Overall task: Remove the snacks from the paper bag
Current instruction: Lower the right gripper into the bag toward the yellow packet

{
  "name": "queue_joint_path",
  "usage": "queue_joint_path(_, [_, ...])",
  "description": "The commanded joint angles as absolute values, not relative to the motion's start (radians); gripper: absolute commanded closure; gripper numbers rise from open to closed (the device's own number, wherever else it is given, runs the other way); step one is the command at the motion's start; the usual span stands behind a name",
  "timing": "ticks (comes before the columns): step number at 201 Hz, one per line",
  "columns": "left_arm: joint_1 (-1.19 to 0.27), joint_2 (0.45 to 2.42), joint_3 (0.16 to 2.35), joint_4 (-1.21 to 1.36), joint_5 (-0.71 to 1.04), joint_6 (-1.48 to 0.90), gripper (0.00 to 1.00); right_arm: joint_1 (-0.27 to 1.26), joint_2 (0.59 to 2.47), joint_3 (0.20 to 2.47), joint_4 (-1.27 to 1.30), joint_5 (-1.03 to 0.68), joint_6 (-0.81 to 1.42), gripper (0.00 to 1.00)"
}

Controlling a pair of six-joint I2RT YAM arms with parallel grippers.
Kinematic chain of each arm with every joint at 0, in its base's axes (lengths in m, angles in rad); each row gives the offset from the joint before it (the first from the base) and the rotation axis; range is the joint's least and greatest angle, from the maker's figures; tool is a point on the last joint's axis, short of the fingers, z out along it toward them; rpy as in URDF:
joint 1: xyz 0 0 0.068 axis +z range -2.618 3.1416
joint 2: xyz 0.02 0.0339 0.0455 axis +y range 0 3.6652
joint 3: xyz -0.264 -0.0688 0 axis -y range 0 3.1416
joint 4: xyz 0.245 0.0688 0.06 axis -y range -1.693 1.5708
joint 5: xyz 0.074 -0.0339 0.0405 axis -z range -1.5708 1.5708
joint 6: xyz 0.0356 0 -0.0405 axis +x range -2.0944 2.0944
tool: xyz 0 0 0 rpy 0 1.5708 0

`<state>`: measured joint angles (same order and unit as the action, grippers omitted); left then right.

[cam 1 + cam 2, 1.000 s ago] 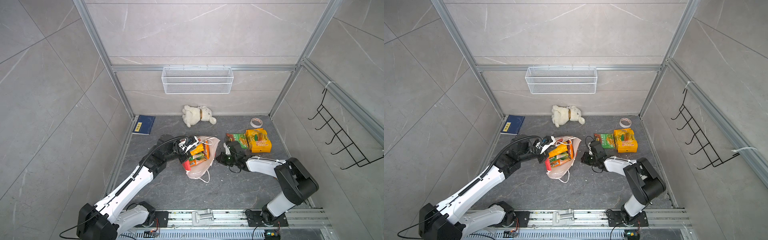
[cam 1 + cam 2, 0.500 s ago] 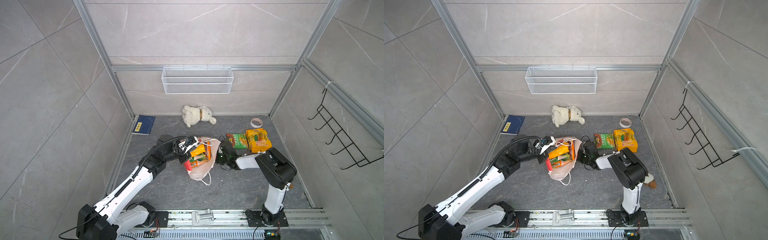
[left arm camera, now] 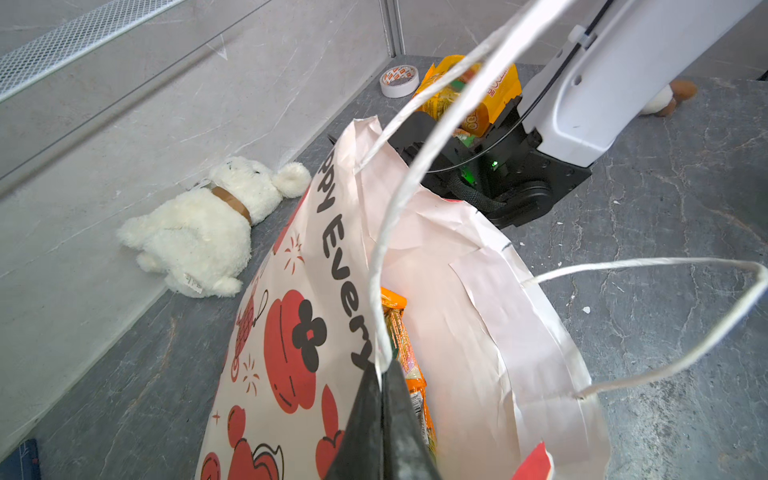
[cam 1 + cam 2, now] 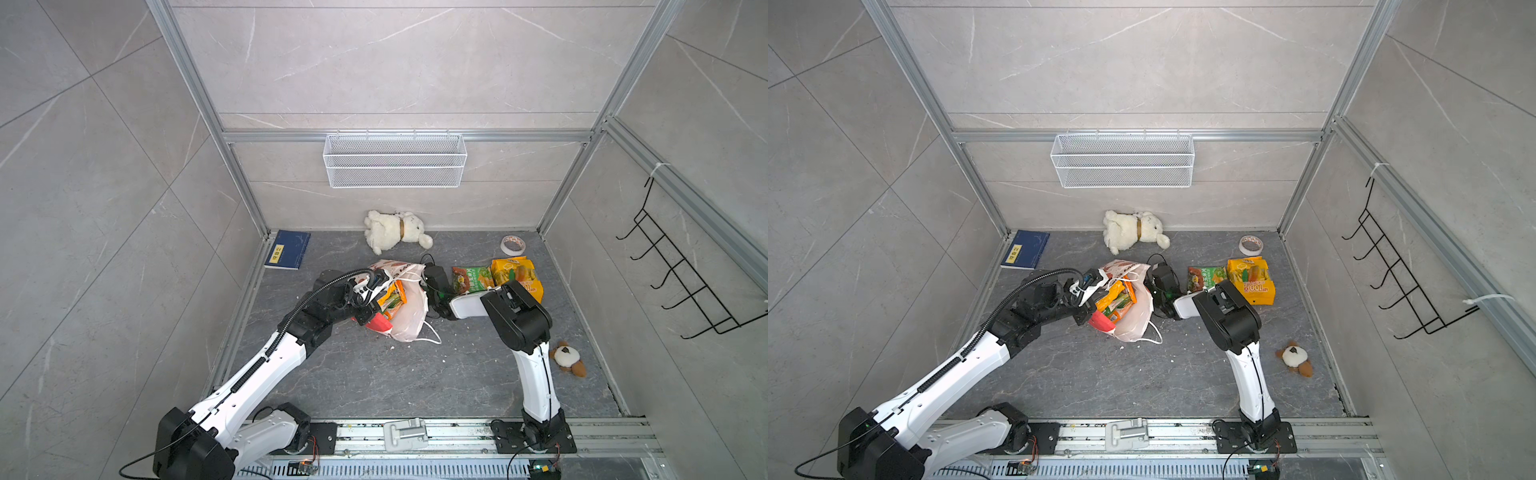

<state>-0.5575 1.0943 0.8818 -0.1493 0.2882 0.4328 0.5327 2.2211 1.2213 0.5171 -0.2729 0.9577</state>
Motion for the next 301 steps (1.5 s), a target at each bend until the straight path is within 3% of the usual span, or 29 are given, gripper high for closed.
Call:
queue_joint_path(1, [-0.572,1.078,0.898,-0.033,0.391,0.436,1.00,0.538,2.284,1.296,0.471,-0.249,0.956,1.00])
queue_joint_path(44, [-0.573,1.088,0.891,-0.036,0.380,0.430,1.00,0.527,2.220,1.281,0.432,-0.240,0.906,0.99])
queue_joint_path(71, [-0.573,1.097,0.896,-0.037,0.382,0.426,1.00,0.482,2.078,1.193,0.375,-0.205,0.867,0.85])
queue_joint_path(114, [-0.572,1.107,0.912,-0.045,0.379,0.427,1.00,0.431,1.812,1.140,0.147,-0.156,0.710,0.71])
queue_joint_path(158, [-0.573,1.111,0.911,-0.055,0.383,0.425,1.00,0.438,1.441,0.985,0.062,-0.155,0.579,0.71])
queue_joint_path(186, [-0.573,1.111,0.910,-0.046,0.390,0.416,1.00,0.528,1.292,0.869,0.089,-0.214,0.526,0.70])
queue_joint_path(237, [-0.573,1.122,0.908,-0.026,0.383,0.407,1.00,0.693,1.284,0.807,0.135,-0.163,0.659,0.71])
queue_joint_path(301, [-0.574,1.121,0.906,-0.016,0.391,0.402,1.00,0.774,1.363,0.902,0.049,-0.037,0.825,0.62])
